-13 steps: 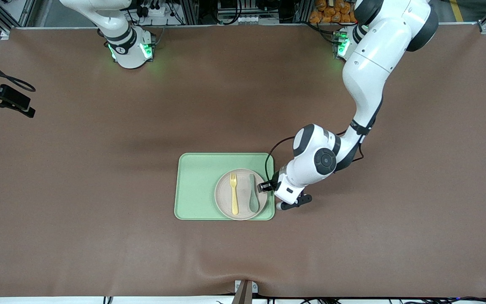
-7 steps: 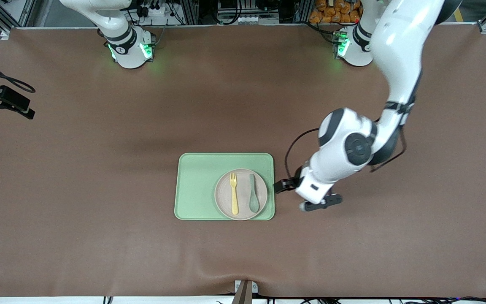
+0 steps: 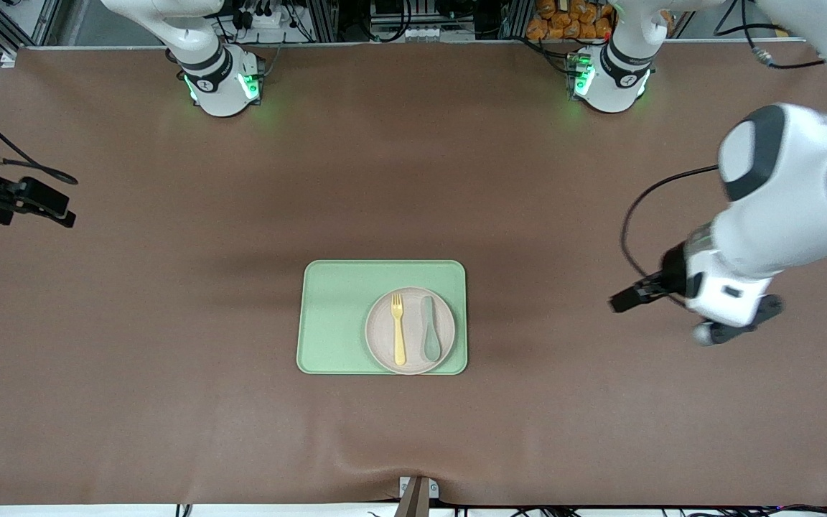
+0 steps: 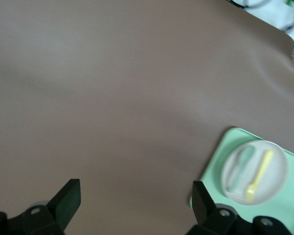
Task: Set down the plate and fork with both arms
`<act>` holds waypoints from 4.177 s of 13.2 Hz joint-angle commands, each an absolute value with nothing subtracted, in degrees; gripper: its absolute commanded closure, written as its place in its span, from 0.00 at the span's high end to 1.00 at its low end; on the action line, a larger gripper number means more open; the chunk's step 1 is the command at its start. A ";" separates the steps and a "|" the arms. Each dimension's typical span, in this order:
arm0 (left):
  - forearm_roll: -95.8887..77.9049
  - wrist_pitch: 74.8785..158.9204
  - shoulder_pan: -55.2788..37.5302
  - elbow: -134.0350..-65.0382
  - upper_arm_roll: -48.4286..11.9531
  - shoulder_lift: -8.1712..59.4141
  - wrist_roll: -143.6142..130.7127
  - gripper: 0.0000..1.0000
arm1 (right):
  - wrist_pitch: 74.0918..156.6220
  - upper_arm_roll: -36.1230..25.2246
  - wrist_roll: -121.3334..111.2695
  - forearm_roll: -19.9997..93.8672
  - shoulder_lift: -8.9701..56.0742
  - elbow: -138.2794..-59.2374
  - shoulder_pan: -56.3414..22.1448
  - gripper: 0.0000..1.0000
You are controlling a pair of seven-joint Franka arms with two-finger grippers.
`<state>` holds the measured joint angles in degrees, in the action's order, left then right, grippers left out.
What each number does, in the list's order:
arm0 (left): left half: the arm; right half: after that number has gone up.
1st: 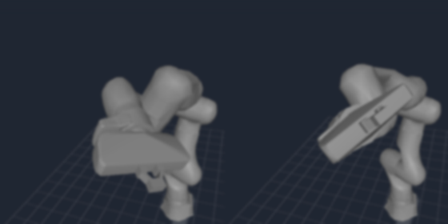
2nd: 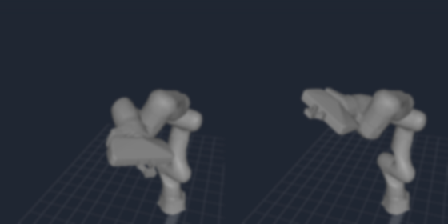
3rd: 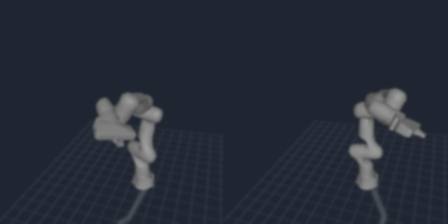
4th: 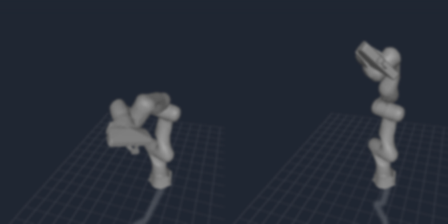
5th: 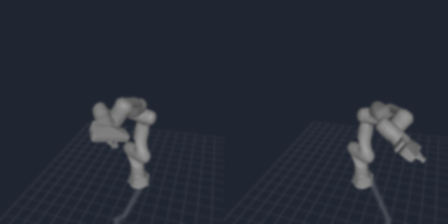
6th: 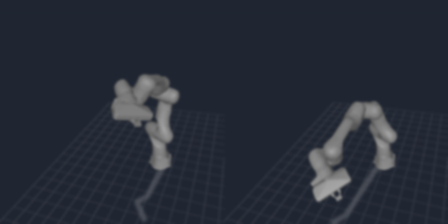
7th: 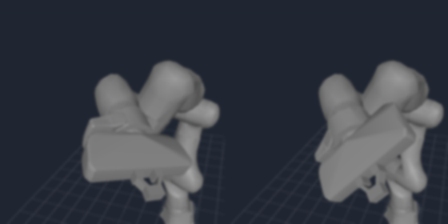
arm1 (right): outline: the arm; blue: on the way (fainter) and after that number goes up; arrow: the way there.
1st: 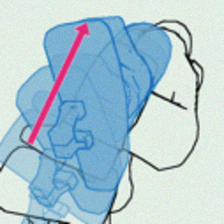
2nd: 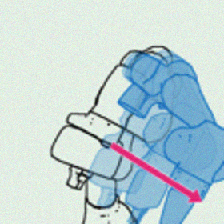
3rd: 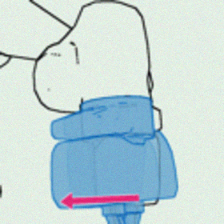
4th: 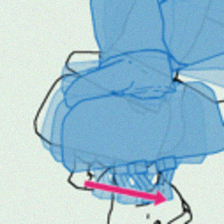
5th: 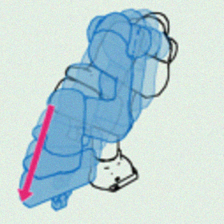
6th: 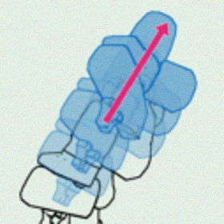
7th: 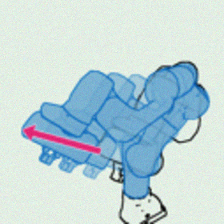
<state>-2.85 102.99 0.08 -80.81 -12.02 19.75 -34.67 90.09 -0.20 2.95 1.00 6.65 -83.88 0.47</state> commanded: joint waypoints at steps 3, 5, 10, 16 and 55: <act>0.26 96.87 6.66 -82.97 -12.57 12.49 -27.53 1.00 | 90.53 0.09 3.51 1.32 9.76 -83.06 -0.96 1.00; 0.26 94.76 9.22 -82.97 -12.57 10.21 -24.10 1.00 | 90.53 0.17 3.78 1.58 10.10 -83.06 -1.84 1.00; 0.26 94.31 10.81 -83.41 -12.66 7.74 -21.45 1.00 | 92.99 0.26 2.47 1.67 12.92 -82.35 -4.22 1.00; 0.26 94.83 13.01 -83.41 -12.83 7.56 -12.22 1.00 | 97.97 0.26 4.48 3.77 20.55 -77.08 -9.83 1.00; 2.02 95.01 12.57 -88.16 -13.80 1.49 -6.33 1.00 | 127.97 -3.25 31.38 -0.44 61.70 -57.22 -38.06 0.53</act>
